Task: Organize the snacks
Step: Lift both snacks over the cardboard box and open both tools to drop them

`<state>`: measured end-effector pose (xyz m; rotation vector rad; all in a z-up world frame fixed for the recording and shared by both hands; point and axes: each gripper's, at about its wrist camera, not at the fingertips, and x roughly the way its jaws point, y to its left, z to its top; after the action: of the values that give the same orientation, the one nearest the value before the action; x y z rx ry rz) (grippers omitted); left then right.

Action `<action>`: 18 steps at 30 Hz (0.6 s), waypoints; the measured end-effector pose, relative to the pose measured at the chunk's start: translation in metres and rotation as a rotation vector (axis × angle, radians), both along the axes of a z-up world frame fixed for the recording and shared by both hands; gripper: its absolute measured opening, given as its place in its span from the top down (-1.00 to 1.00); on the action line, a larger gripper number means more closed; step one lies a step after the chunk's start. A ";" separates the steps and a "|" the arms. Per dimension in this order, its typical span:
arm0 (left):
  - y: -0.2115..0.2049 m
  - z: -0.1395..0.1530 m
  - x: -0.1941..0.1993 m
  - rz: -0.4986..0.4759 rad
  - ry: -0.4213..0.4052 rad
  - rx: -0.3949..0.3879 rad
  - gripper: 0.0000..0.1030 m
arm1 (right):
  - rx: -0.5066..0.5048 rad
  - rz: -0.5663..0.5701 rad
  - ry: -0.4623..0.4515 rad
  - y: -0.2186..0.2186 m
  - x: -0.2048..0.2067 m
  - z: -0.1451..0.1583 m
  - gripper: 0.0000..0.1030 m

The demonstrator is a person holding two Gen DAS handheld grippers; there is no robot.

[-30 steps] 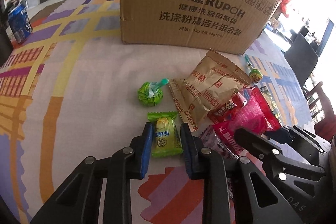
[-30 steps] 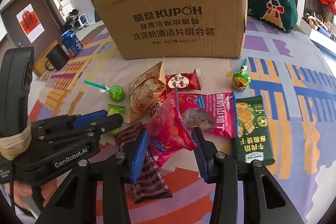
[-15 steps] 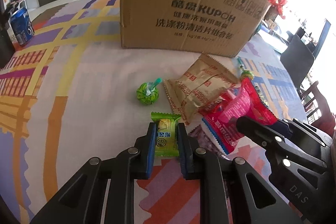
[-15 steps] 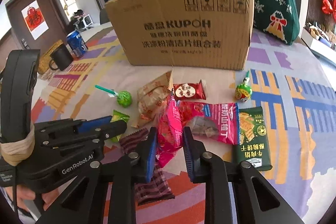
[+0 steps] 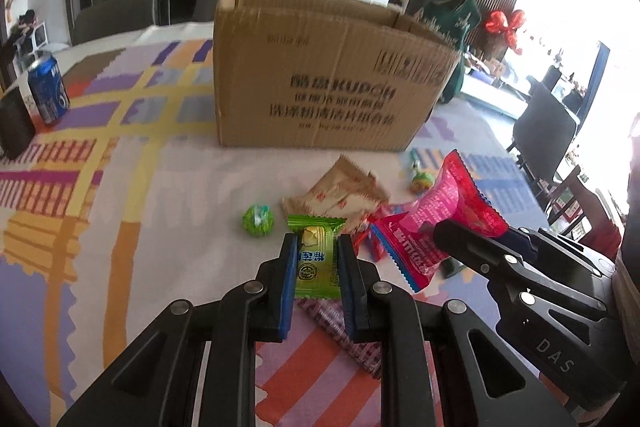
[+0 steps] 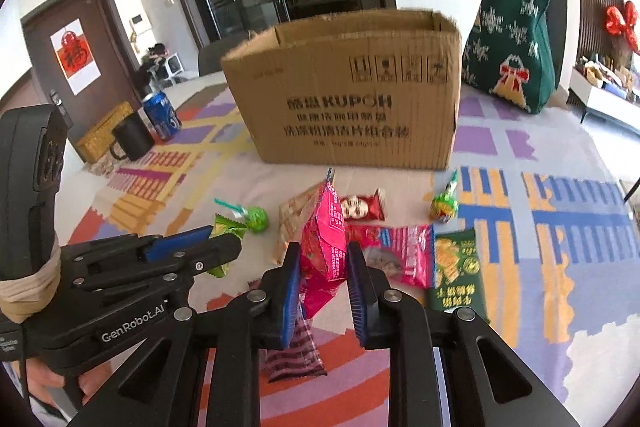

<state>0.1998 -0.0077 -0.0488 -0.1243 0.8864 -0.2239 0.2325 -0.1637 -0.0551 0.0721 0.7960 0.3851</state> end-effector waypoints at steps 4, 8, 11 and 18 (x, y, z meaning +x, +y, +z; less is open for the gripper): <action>0.001 0.017 0.000 0.000 -0.047 -0.001 0.61 | 0.008 -0.005 -0.041 -0.002 0.000 0.014 0.55; 0.002 0.033 0.002 0.002 -0.091 0.002 0.61 | 0.015 -0.010 -0.082 -0.003 0.001 0.027 0.55; 0.003 0.045 0.006 0.004 -0.128 0.003 0.61 | 0.023 -0.017 -0.116 -0.005 0.003 0.038 0.55; 0.003 0.071 0.015 0.005 -0.203 0.003 0.61 | 0.041 -0.031 -0.187 -0.006 0.009 0.064 0.55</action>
<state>0.2149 -0.0051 0.0223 -0.0991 0.6841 -0.2269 0.2420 -0.1701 0.0093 0.0849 0.6016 0.3725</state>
